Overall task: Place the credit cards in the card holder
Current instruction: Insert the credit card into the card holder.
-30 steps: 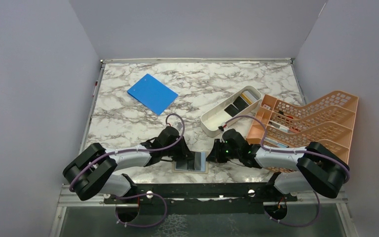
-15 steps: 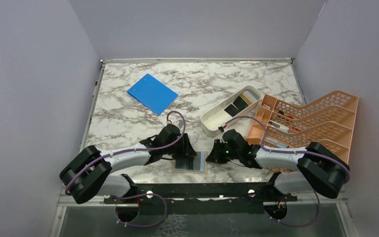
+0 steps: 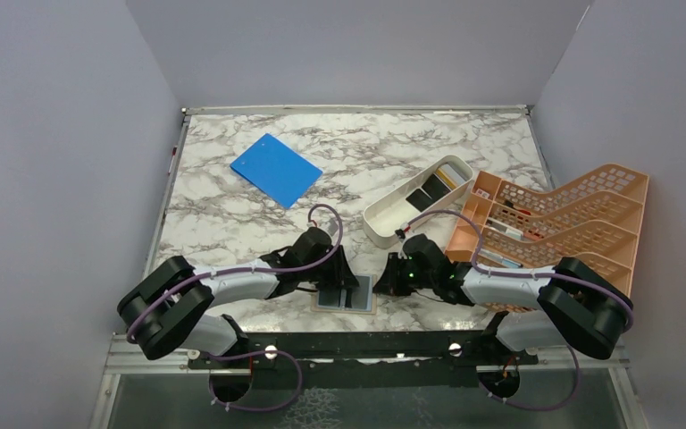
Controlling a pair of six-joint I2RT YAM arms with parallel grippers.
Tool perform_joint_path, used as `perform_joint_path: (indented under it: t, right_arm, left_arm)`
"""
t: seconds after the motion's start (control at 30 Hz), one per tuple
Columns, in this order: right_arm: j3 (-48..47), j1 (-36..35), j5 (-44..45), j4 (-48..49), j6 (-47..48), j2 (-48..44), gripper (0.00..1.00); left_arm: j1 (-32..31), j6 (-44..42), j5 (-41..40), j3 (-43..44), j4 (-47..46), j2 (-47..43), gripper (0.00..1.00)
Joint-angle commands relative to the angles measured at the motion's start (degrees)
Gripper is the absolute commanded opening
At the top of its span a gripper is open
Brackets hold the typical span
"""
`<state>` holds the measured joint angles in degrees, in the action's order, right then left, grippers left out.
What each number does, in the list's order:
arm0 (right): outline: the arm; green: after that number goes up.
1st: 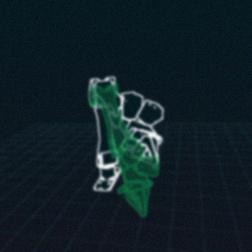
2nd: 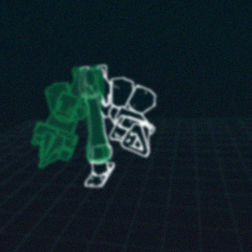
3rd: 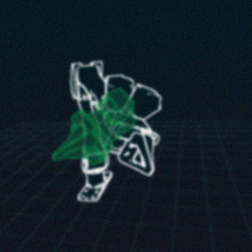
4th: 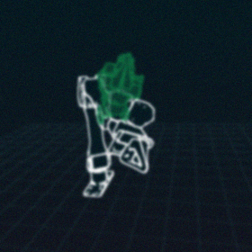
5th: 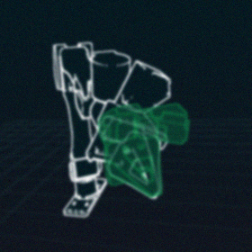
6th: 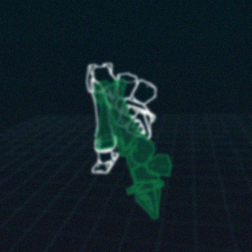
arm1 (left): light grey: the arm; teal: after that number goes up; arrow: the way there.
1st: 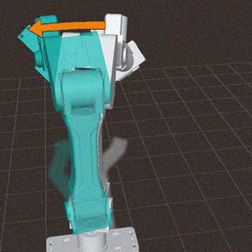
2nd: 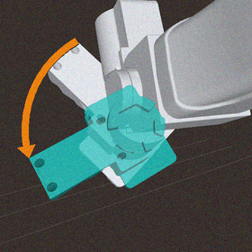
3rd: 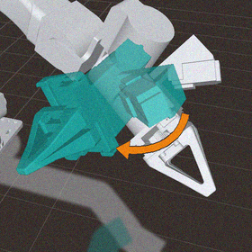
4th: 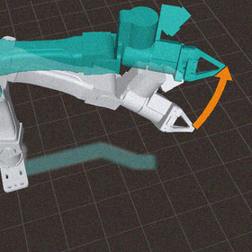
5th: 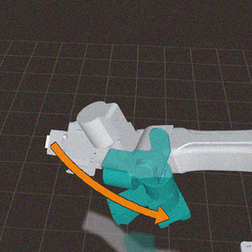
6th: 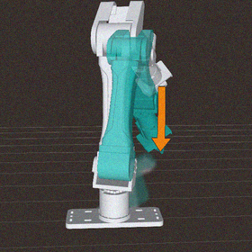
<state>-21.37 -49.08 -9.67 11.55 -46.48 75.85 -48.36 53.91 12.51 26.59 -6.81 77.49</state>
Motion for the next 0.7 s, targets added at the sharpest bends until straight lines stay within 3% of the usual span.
perform_joint_path:
  t: [0.0,0.27,0.67]
  right_arm:
    - [-0.71,-0.49,2.05,0.07,0.75,0.53,0.16]
    - [-3.4,-0.49,5.2,-2.3,1.08,1.76,0.15]
    - [-6.76,-0.49,8.81,-14.36,2.18,-8.33,0.25]
  left_arm:
    - [-1.36,1.51,2.12,0.74,-5.25,1.54,0.39]
    - [-1.88,3.61,2.6,0.46,-6.78,0.0,0.36]
    - [-0.35,-2.58,-2.06,5.39,6.54,-4.68,0.4]
